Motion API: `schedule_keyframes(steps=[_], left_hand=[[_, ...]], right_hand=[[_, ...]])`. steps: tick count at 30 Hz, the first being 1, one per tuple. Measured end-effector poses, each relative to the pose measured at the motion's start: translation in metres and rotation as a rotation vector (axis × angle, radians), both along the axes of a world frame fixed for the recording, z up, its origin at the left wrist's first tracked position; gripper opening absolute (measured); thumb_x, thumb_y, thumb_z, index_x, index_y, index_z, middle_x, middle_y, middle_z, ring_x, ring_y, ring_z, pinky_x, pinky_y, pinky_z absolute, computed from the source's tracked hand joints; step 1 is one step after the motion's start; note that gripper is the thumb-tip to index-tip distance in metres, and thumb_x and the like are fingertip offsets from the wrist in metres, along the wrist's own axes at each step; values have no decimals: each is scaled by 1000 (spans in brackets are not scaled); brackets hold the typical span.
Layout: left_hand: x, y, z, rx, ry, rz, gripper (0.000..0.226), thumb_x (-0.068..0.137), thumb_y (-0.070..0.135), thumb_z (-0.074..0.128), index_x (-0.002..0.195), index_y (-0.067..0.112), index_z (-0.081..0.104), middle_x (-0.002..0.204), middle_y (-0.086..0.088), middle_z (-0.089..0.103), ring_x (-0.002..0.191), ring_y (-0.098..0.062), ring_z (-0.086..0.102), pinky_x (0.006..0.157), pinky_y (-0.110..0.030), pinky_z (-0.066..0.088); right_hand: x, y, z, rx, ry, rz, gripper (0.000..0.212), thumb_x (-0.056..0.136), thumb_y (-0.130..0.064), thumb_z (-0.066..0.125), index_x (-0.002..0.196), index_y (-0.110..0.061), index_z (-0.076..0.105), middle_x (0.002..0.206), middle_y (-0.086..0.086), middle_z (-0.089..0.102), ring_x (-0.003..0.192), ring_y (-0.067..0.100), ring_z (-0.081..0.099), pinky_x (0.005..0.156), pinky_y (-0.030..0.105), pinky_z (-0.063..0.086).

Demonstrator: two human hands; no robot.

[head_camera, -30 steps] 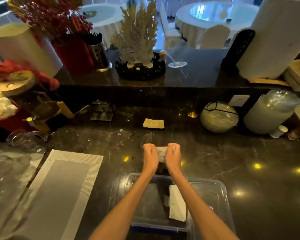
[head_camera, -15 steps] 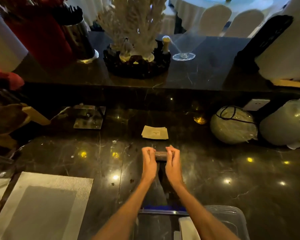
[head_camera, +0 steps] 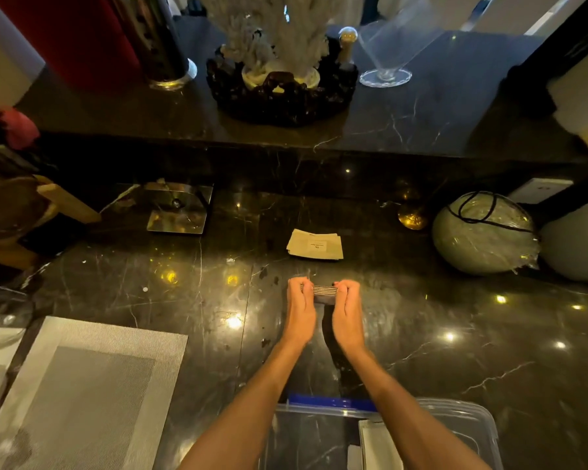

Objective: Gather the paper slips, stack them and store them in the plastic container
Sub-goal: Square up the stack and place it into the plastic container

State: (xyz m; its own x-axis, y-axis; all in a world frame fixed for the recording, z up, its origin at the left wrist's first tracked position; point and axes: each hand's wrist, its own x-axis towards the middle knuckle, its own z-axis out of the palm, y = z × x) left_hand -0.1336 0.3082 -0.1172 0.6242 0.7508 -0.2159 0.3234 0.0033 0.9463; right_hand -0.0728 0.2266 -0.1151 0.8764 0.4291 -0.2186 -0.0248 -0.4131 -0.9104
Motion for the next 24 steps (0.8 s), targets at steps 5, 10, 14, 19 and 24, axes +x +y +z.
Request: schedule_keyframes(steps=[5,10,14,19,24], left_hand=[[0,2,1,-84,30,-11,9,106,25,38,107,23,47,100,3,51,91,-9,53,75,-16,44],[-15,10,5,31,195,-260,40,101,38,46,138,27,35,147,4,37,142,-19,33,112,-35,37],[-21,25,11,344,296,-413,52,102,30,47,150,23,29,145,-2,37,136,-18,36,108,-31,37],[30,58,37,362,278,-221,48,101,14,49,147,12,40,131,-13,48,122,-26,42,100,-33,38],[82,93,38,348,473,-272,47,102,17,44,148,8,40,144,-21,41,133,-36,35,107,-39,34]], right_hand=[[11,-16,4,-90,-5,241,14,98,-44,43,110,-47,36,115,-5,43,107,14,51,88,23,45],[20,-18,8,-216,-91,346,38,98,-31,50,132,-21,37,128,0,40,120,16,44,103,38,43],[21,-9,13,-167,-99,289,40,97,-27,54,134,-23,39,128,-5,39,123,16,44,100,32,44],[49,39,41,-46,-59,-11,57,88,-26,68,138,-18,43,128,2,53,113,15,56,92,28,50],[90,81,46,-400,-104,-51,55,88,-39,67,132,-10,53,129,14,47,119,31,50,97,36,44]])
